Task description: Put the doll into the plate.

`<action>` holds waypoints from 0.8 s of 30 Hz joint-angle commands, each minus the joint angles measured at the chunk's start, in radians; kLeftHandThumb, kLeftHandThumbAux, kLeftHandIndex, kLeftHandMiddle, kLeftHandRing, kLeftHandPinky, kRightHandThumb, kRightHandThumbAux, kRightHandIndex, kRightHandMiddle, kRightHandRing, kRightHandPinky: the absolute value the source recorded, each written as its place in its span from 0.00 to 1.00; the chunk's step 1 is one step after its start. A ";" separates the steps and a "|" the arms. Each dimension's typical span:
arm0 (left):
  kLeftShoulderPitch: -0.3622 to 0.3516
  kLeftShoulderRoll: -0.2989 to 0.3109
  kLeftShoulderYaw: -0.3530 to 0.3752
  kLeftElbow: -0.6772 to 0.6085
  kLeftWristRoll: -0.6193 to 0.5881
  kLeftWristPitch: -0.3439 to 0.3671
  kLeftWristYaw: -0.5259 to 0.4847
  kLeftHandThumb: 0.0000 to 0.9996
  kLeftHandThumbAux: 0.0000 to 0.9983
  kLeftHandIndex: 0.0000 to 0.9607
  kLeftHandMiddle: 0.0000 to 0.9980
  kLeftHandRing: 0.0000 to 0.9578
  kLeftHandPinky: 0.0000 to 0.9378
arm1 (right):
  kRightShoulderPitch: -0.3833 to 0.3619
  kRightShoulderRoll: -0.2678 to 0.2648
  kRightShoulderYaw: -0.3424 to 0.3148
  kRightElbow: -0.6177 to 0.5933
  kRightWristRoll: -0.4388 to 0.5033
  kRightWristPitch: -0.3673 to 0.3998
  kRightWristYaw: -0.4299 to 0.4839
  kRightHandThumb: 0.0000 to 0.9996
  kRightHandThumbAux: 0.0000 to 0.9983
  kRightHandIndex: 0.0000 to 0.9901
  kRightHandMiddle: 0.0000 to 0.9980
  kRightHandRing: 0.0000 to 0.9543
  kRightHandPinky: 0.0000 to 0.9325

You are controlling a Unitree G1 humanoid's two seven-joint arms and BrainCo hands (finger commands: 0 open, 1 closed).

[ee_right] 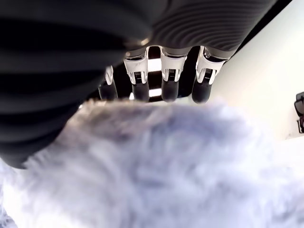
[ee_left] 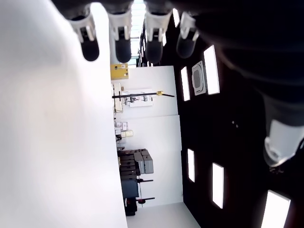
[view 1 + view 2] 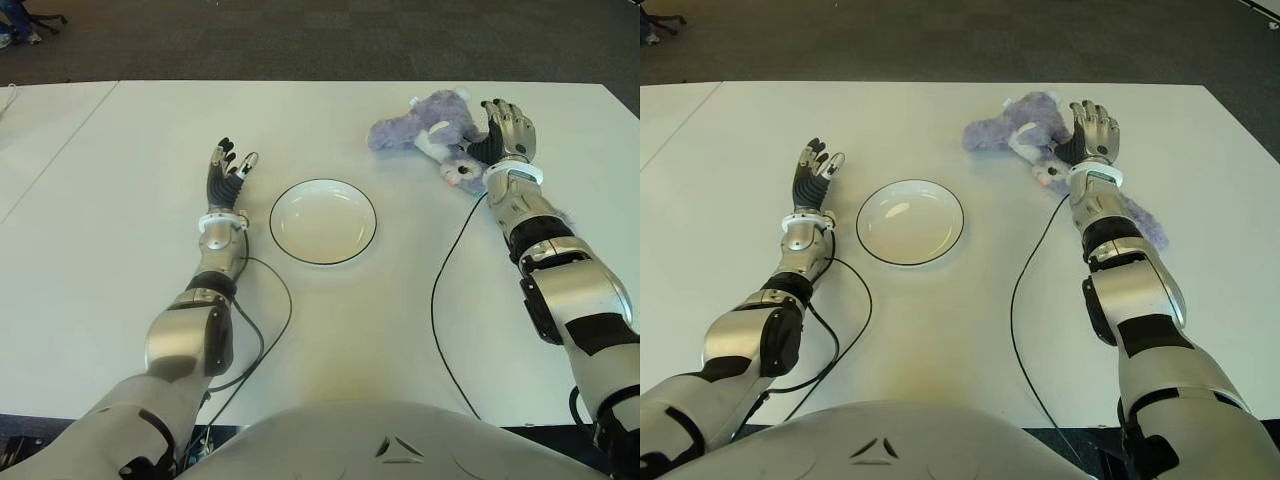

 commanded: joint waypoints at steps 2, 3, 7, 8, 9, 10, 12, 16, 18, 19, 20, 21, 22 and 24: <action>0.192 -0.065 -0.002 0.131 0.004 0.112 -0.018 0.00 0.51 0.08 0.10 0.09 0.10 | 0.041 0.112 0.000 0.098 0.050 -0.009 -0.022 0.41 0.57 0.09 0.00 0.00 0.00; 0.193 -0.064 -0.003 0.131 0.005 0.112 -0.017 0.00 0.52 0.08 0.10 0.09 0.10 | 0.044 0.125 -0.002 0.103 0.056 -0.005 -0.022 0.41 0.58 0.08 0.00 0.00 0.00; 0.193 -0.065 -0.005 0.131 0.008 0.113 -0.012 0.00 0.53 0.07 0.09 0.09 0.10 | 0.050 0.162 -0.003 0.115 0.073 0.009 -0.020 0.41 0.58 0.08 0.00 0.00 0.00; 0.194 -0.065 -0.005 0.131 0.007 0.113 -0.011 0.00 0.53 0.07 0.09 0.10 0.10 | 0.054 0.177 -0.002 0.118 0.077 0.014 -0.020 0.41 0.58 0.08 0.00 0.00 0.00; 0.194 -0.065 -0.004 0.130 0.007 0.112 -0.011 0.00 0.53 0.07 0.09 0.10 0.10 | 0.057 0.188 -0.001 0.119 0.081 0.018 -0.021 0.41 0.58 0.08 0.00 0.00 0.00; 0.195 -0.066 -0.002 0.130 0.004 0.110 -0.012 0.00 0.53 0.07 0.09 0.10 0.10 | 0.062 0.203 0.000 0.121 0.085 0.023 -0.019 0.41 0.58 0.08 0.00 0.00 0.00; 0.196 -0.067 0.000 0.130 0.002 0.107 -0.014 0.00 0.51 0.07 0.09 0.09 0.10 | 0.068 0.219 0.002 0.123 0.088 0.027 -0.017 0.40 0.59 0.07 0.00 0.00 0.00; 0.198 -0.066 -0.001 0.130 0.003 0.105 -0.016 0.00 0.50 0.07 0.09 0.09 0.10 | 0.074 0.233 0.006 0.121 0.092 0.033 -0.017 0.41 0.59 0.07 0.00 0.00 0.00; 0.198 -0.066 -0.001 0.130 0.002 0.104 -0.018 0.00 0.50 0.07 0.09 0.09 0.10 | 0.077 0.238 0.009 0.120 0.092 0.036 -0.018 0.41 0.60 0.07 0.00 0.00 0.00; 0.199 -0.066 0.000 0.130 0.002 0.103 -0.018 0.00 0.50 0.07 0.09 0.09 0.10 | 0.078 0.240 0.010 0.119 0.092 0.037 -0.019 0.41 0.60 0.07 0.00 0.00 0.00; 0.199 -0.066 0.000 0.130 0.001 0.102 -0.019 0.00 0.50 0.07 0.09 0.09 0.10 | 0.080 0.246 0.013 0.118 0.091 0.041 -0.020 0.41 0.60 0.07 0.00 0.00 0.00; 0.200 -0.066 0.000 0.129 0.001 0.101 -0.019 0.00 0.50 0.06 0.09 0.09 0.09 | 0.082 0.250 0.015 0.117 0.090 0.043 -0.022 0.41 0.61 0.07 0.00 0.00 0.00; 0.200 -0.066 -0.001 0.129 0.002 0.101 -0.019 0.00 0.50 0.06 0.09 0.09 0.10 | 0.087 0.259 0.019 0.117 0.088 0.049 -0.025 0.42 0.61 0.07 0.00 0.00 0.00; 0.201 -0.066 -0.002 0.129 0.003 0.100 -0.019 0.00 0.51 0.05 0.09 0.09 0.10 | 0.097 0.274 0.022 0.115 0.087 0.061 -0.031 0.42 0.62 0.07 0.00 0.00 0.00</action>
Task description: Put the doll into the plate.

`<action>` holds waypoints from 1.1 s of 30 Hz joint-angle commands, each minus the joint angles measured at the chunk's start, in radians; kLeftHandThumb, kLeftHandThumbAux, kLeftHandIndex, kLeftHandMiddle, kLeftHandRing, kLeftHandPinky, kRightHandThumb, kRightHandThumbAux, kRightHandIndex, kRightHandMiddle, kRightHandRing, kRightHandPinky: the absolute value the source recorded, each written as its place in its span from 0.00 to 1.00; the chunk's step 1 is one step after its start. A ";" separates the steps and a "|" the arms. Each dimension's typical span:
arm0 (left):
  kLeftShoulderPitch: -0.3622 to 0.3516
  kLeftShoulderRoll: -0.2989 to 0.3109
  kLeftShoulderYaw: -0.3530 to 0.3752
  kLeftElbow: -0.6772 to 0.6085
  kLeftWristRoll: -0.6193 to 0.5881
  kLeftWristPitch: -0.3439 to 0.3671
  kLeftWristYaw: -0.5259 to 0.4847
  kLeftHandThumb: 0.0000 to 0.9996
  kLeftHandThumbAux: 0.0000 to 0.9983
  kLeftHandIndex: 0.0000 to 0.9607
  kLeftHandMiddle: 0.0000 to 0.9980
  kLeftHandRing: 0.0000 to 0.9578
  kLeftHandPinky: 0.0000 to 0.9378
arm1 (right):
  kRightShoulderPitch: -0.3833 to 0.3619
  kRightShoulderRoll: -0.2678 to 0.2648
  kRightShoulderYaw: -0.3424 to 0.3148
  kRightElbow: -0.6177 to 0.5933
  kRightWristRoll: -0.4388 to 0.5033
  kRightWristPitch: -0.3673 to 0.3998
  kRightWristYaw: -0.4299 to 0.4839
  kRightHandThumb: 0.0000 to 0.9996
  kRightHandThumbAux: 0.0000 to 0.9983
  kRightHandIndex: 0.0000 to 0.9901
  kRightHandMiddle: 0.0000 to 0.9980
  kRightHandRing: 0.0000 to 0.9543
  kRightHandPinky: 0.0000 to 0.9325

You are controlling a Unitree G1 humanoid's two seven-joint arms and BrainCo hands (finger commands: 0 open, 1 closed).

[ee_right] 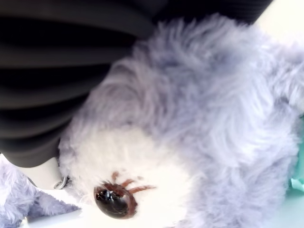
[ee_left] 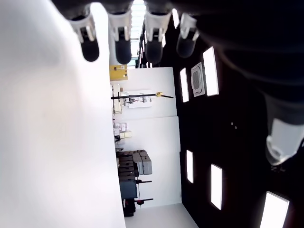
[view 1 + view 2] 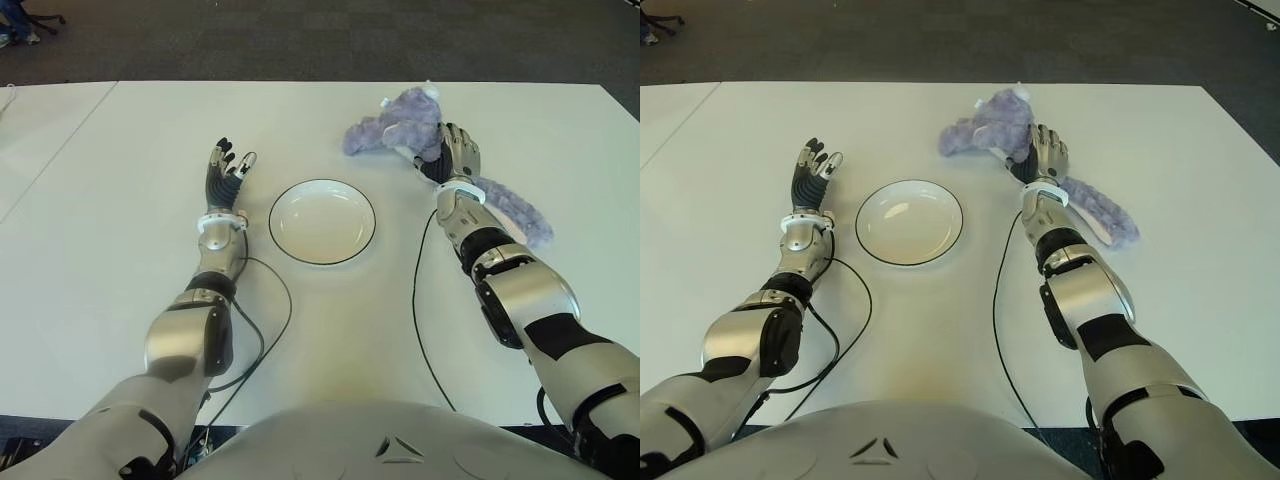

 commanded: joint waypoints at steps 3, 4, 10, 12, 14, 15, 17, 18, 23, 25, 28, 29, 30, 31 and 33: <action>0.199 -0.066 -0.004 0.129 0.004 0.107 -0.020 0.00 0.52 0.05 0.09 0.09 0.09 | 0.096 0.078 0.020 0.035 0.021 0.056 0.026 0.43 0.63 0.06 0.00 0.00 0.00; 0.199 -0.066 -0.004 0.129 0.003 0.106 -0.020 0.00 0.52 0.05 0.09 0.09 0.09 | 0.100 0.083 0.020 0.033 0.023 0.062 0.023 0.43 0.63 0.06 0.00 0.00 0.00; 0.201 -0.065 -0.003 0.128 0.001 0.102 -0.019 0.00 0.54 0.04 0.09 0.09 0.10 | 0.164 0.125 0.011 0.014 0.038 0.089 -0.023 0.43 0.64 0.07 0.00 0.00 0.00; 0.202 -0.066 -0.003 0.127 0.001 0.101 -0.017 0.00 0.55 0.04 0.09 0.09 0.10 | 0.186 0.135 0.008 0.004 0.043 0.096 -0.035 0.43 0.64 0.07 0.00 0.00 0.00; 0.201 -0.066 -0.003 0.127 0.001 0.101 -0.015 0.00 0.55 0.04 0.09 0.09 0.10 | 0.204 0.146 0.005 -0.007 0.048 0.102 -0.043 0.42 0.64 0.07 0.00 0.00 0.00; 0.202 -0.066 -0.003 0.127 0.002 0.100 -0.014 0.00 0.55 0.04 0.09 0.09 0.10 | 0.219 0.152 0.002 -0.012 0.053 0.102 -0.048 0.42 0.64 0.07 0.00 0.00 0.00; 0.202 -0.066 -0.003 0.127 0.002 0.099 -0.012 0.00 0.55 0.03 0.09 0.10 0.10 | 0.249 0.172 -0.007 -0.028 0.064 0.101 -0.063 0.40 0.63 0.07 0.00 0.00 0.00; 0.203 -0.066 -0.004 0.126 0.003 0.098 -0.011 0.00 0.55 0.03 0.09 0.09 0.10 | 0.263 0.183 -0.012 -0.038 0.069 0.102 -0.074 0.38 0.63 0.08 0.00 0.00 0.00; 0.205 -0.065 -0.007 0.126 0.006 0.095 -0.006 0.00 0.54 0.03 0.08 0.09 0.10 | 0.306 0.206 -0.032 -0.075 0.091 0.071 -0.125 0.37 0.62 0.08 0.00 0.00 0.01; 0.207 -0.064 -0.008 0.126 0.007 0.095 -0.004 0.00 0.54 0.03 0.09 0.09 0.10 | 0.320 0.196 -0.042 -0.077 0.099 0.036 -0.141 0.36 0.62 0.09 0.00 0.11 0.25; 0.208 -0.062 -0.008 0.126 0.008 0.096 -0.004 0.00 0.53 0.03 0.09 0.10 0.10 | 0.331 0.178 -0.055 -0.071 0.108 -0.008 -0.150 0.39 0.62 0.14 0.09 0.24 0.42; 0.209 -0.061 -0.008 0.126 0.007 0.096 -0.005 0.00 0.53 0.03 0.09 0.10 0.10 | 0.330 0.166 -0.064 -0.060 0.114 -0.029 -0.147 0.40 0.62 0.15 0.09 0.24 0.42; 0.210 -0.060 -0.008 0.126 0.007 0.096 -0.006 0.00 0.53 0.03 0.09 0.10 0.10 | 0.330 0.158 -0.071 -0.051 0.119 -0.044 -0.144 0.44 0.61 0.22 0.20 0.34 0.49; 0.210 -0.060 -0.007 0.126 0.006 0.096 -0.007 0.00 0.53 0.03 0.09 0.10 0.10 | 0.329 0.154 -0.075 -0.045 0.121 -0.054 -0.143 0.45 0.61 0.24 0.23 0.36 0.50; 0.210 -0.060 -0.007 0.126 0.005 0.097 -0.009 0.00 0.53 0.03 0.09 0.10 0.10 | 0.324 0.145 -0.083 -0.030 0.127 -0.077 -0.142 0.63 0.69 0.37 0.31 0.42 0.55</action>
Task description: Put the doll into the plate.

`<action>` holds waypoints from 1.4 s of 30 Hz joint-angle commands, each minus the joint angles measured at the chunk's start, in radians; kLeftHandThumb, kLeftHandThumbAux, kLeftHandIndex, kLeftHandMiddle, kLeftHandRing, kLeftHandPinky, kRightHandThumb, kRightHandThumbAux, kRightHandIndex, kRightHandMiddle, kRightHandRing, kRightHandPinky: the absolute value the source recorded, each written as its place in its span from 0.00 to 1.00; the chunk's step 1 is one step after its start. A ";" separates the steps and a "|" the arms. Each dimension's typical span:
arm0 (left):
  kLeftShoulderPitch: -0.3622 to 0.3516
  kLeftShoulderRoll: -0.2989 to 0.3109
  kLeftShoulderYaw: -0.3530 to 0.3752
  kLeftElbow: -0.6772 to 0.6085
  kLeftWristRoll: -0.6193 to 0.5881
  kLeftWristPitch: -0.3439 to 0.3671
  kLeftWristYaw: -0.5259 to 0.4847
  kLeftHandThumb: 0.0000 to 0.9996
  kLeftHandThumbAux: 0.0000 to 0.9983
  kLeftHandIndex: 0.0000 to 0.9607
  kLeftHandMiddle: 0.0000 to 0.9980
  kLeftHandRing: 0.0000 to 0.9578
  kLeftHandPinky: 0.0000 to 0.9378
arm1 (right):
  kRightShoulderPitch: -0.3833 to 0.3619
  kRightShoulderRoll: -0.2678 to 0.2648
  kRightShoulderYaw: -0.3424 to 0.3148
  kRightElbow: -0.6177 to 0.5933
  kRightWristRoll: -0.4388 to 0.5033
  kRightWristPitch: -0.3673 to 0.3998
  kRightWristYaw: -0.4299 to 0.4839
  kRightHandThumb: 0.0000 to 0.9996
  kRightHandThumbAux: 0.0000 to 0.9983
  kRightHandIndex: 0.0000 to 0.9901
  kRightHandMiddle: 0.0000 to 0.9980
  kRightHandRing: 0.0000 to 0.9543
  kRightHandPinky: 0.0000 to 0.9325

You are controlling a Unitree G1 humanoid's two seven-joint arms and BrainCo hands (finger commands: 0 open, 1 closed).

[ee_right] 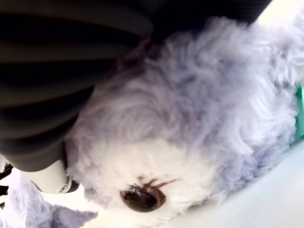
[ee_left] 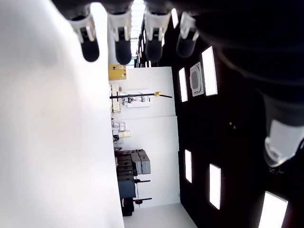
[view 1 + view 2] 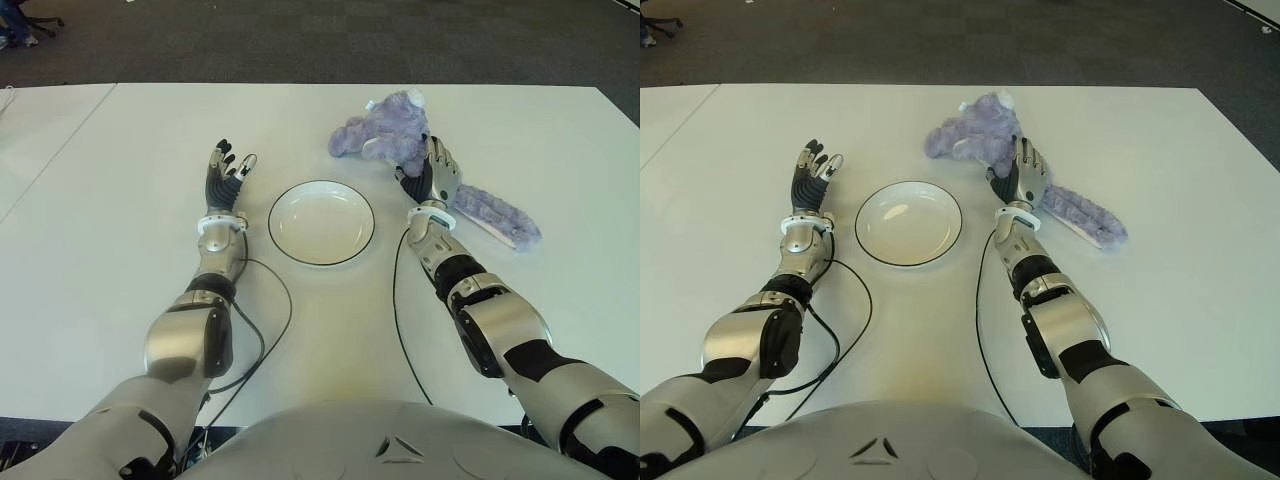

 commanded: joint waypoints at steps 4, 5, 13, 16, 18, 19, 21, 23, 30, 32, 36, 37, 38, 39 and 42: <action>0.206 -0.053 -0.002 0.125 0.001 0.101 -0.022 0.00 0.52 0.03 0.09 0.10 0.09 | 0.147 0.019 -0.051 0.137 0.091 -0.106 0.074 0.69 0.71 0.43 0.59 0.65 0.72; 0.207 -0.052 -0.001 0.125 0.000 0.101 -0.024 0.00 0.52 0.03 0.09 0.09 0.08 | 0.148 0.018 -0.055 0.141 0.095 -0.119 0.072 0.70 0.71 0.43 0.65 0.71 0.75; 0.210 -0.044 0.003 0.125 -0.005 0.099 -0.041 0.00 0.50 0.04 0.08 0.09 0.07 | 0.152 0.035 -0.119 0.143 0.157 -0.250 0.052 0.70 0.71 0.44 0.78 0.83 0.84; 0.210 -0.043 0.008 0.126 -0.010 0.100 -0.049 0.00 0.50 0.05 0.08 0.08 0.07 | 0.138 0.046 -0.155 0.135 0.194 -0.293 0.048 0.70 0.71 0.44 0.81 0.86 0.86; 0.210 -0.043 0.014 0.126 -0.016 0.100 -0.057 0.00 0.49 0.05 0.08 0.08 0.07 | 0.124 0.051 -0.171 0.131 0.208 -0.306 0.045 0.70 0.72 0.44 0.81 0.86 0.87; 0.209 -0.044 0.016 0.125 -0.018 0.100 -0.060 0.00 0.49 0.05 0.09 0.09 0.07 | 0.117 0.051 -0.176 0.129 0.213 -0.309 0.043 0.70 0.72 0.44 0.82 0.87 0.87; 0.209 -0.044 0.020 0.125 -0.020 0.100 -0.064 0.00 0.49 0.05 0.09 0.09 0.07 | 0.109 0.052 -0.183 0.129 0.218 -0.314 0.042 0.70 0.72 0.44 0.82 0.87 0.87; 0.208 -0.045 0.028 0.125 -0.029 0.100 -0.075 0.00 0.49 0.05 0.09 0.09 0.07 | 0.054 0.046 -0.203 0.112 0.236 -0.307 0.041 0.70 0.72 0.44 0.83 0.87 0.87; 0.204 -0.048 0.036 0.126 -0.039 0.106 -0.086 0.00 0.49 0.05 0.10 0.09 0.08 | -0.027 0.022 -0.221 0.042 0.245 -0.362 -0.006 0.70 0.72 0.44 0.85 0.89 0.89; 0.203 -0.049 0.037 0.126 -0.041 0.107 -0.087 0.00 0.49 0.05 0.10 0.09 0.08 | -0.032 0.013 -0.214 0.021 0.234 -0.376 -0.021 0.70 0.72 0.44 0.85 0.89 0.89; 0.202 -0.052 0.041 0.127 -0.044 0.105 -0.094 0.00 0.48 0.05 0.10 0.09 0.07 | -0.041 -0.012 -0.193 -0.065 0.198 -0.404 -0.056 0.69 0.72 0.44 0.85 0.90 0.90; 0.201 -0.052 0.044 0.127 -0.045 0.106 -0.098 0.00 0.48 0.04 0.09 0.09 0.06 | -0.045 -0.023 -0.187 -0.084 0.187 -0.414 -0.060 0.69 0.72 0.44 0.85 0.90 0.90; 0.201 -0.053 0.046 0.127 -0.046 0.106 -0.100 0.00 0.48 0.04 0.09 0.08 0.06 | -0.047 -0.031 -0.182 -0.097 0.179 -0.421 -0.063 0.69 0.72 0.44 0.85 0.90 0.90; 0.200 -0.054 0.047 0.127 -0.047 0.107 -0.101 0.00 0.48 0.04 0.09 0.08 0.06 | -0.048 -0.040 -0.179 -0.106 0.173 -0.428 -0.065 0.69 0.72 0.44 0.85 0.90 0.90; 0.198 -0.056 0.051 0.127 -0.047 0.108 -0.101 0.00 0.48 0.04 0.09 0.08 0.07 | -0.047 -0.065 -0.170 -0.130 0.157 -0.452 -0.066 0.69 0.72 0.44 0.85 0.90 0.90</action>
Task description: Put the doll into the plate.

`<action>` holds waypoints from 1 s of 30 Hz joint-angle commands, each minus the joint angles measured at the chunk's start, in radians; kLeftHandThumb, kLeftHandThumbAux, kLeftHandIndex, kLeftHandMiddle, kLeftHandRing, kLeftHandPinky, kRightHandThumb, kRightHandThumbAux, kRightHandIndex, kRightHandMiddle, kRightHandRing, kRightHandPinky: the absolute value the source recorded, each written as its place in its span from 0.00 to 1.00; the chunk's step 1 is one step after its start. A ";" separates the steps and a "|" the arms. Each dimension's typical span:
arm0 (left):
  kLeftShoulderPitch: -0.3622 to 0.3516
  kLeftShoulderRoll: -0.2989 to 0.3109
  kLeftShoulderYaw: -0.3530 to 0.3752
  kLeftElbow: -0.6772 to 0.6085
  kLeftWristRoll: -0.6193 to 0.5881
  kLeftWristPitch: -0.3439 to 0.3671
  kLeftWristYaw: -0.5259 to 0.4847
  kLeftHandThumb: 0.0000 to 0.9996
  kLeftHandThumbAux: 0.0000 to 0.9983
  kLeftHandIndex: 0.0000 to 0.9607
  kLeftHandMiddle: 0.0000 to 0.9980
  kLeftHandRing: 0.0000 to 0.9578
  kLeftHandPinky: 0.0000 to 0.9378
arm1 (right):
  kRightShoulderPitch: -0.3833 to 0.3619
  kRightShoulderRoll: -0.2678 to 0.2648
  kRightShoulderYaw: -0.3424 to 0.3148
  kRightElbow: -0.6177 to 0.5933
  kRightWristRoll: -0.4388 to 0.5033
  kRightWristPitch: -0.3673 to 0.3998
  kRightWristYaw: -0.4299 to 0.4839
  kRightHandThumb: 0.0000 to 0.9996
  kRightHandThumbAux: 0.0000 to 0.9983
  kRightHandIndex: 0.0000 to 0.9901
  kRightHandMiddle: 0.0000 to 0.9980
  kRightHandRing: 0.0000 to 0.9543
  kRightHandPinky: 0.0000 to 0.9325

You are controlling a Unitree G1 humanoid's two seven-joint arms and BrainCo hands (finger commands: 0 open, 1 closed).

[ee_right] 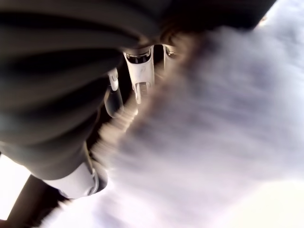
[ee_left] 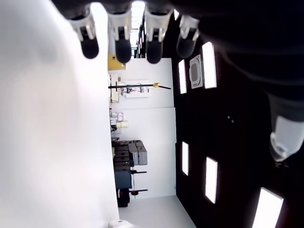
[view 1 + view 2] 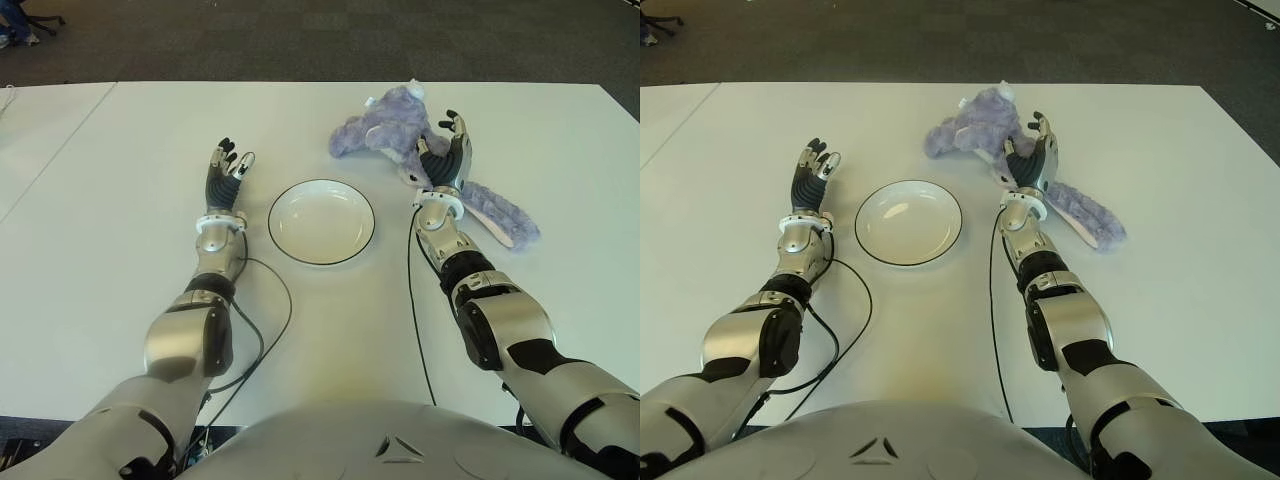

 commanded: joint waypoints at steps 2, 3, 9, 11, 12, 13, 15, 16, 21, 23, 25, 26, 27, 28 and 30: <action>0.197 -0.057 0.012 0.129 -0.014 0.116 -0.025 0.00 0.48 0.04 0.09 0.08 0.06 | -0.012 -0.070 0.024 -0.090 -0.046 -0.068 -0.025 0.69 0.72 0.44 0.85 0.90 0.90; 0.197 -0.058 0.011 0.129 -0.012 0.117 -0.023 0.00 0.47 0.04 0.09 0.08 0.06 | -0.002 -0.085 0.026 -0.126 -0.056 -0.071 -0.023 0.69 0.72 0.44 0.85 0.90 0.90; 0.193 -0.062 0.016 0.129 -0.017 0.125 -0.023 0.00 0.48 0.04 0.09 0.08 0.07 | 0.055 -0.131 0.029 -0.314 -0.098 -0.060 -0.006 0.69 0.72 0.44 0.85 0.91 0.90; 0.192 -0.063 0.021 0.129 -0.021 0.126 -0.028 0.00 0.49 0.04 0.09 0.08 0.07 | 0.071 -0.142 0.030 -0.370 -0.108 -0.055 0.005 0.69 0.72 0.44 0.85 0.91 0.90; 0.192 -0.063 0.022 0.129 -0.023 0.126 -0.030 0.00 0.49 0.04 0.09 0.08 0.07 | 0.078 -0.146 0.030 -0.392 -0.111 -0.052 0.010 0.69 0.72 0.44 0.85 0.91 0.90; 0.192 -0.063 0.023 0.129 -0.023 0.125 -0.031 0.00 0.50 0.04 0.09 0.08 0.07 | 0.084 -0.147 0.029 -0.407 -0.113 -0.048 0.014 0.69 0.72 0.44 0.85 0.91 0.90; 0.190 -0.064 0.023 0.130 -0.024 0.126 -0.031 0.00 0.50 0.04 0.09 0.08 0.07 | 0.089 -0.150 0.029 -0.425 -0.117 -0.044 0.018 0.69 0.72 0.44 0.85 0.91 0.90; 0.190 -0.064 0.023 0.130 -0.024 0.126 -0.032 0.00 0.50 0.04 0.09 0.08 0.07 | 0.092 -0.152 0.029 -0.434 -0.119 -0.044 0.020 0.69 0.72 0.44 0.85 0.91 0.90; 0.190 -0.063 0.022 0.130 -0.020 0.124 -0.033 0.00 0.50 0.04 0.08 0.08 0.07 | 0.114 -0.166 0.036 -0.514 -0.134 -0.060 0.048 0.69 0.72 0.44 0.85 0.90 0.90; 0.189 -0.063 0.021 0.131 -0.018 0.123 -0.032 0.00 0.50 0.04 0.08 0.08 0.07 | 0.120 -0.169 0.035 -0.533 -0.132 -0.061 0.063 0.69 0.72 0.44 0.85 0.90 0.90; 0.189 -0.063 0.019 0.131 -0.017 0.122 -0.032 0.00 0.50 0.04 0.08 0.08 0.07 | 0.126 -0.172 0.033 -0.554 -0.129 -0.060 0.080 0.69 0.72 0.44 0.85 0.90 0.90; 0.190 -0.063 0.018 0.131 -0.015 0.120 -0.032 0.00 0.50 0.04 0.08 0.08 0.07 | 0.130 -0.175 0.032 -0.572 -0.128 -0.061 0.092 0.69 0.72 0.44 0.85 0.90 0.90; 0.190 -0.063 0.017 0.131 -0.014 0.118 -0.032 0.00 0.50 0.04 0.08 0.08 0.07 | 0.132 -0.177 0.031 -0.583 -0.127 -0.062 0.101 0.69 0.72 0.44 0.85 0.90 0.90; 0.190 -0.063 0.016 0.131 -0.013 0.116 -0.032 0.00 0.50 0.04 0.08 0.08 0.07 | 0.134 -0.180 0.030 -0.594 -0.127 -0.062 0.110 0.69 0.72 0.44 0.85 0.90 0.90; 0.190 -0.063 0.015 0.130 -0.012 0.115 -0.032 0.00 0.50 0.04 0.08 0.08 0.07 | 0.138 -0.181 0.028 -0.606 -0.128 -0.060 0.121 0.69 0.72 0.44 0.84 0.90 0.90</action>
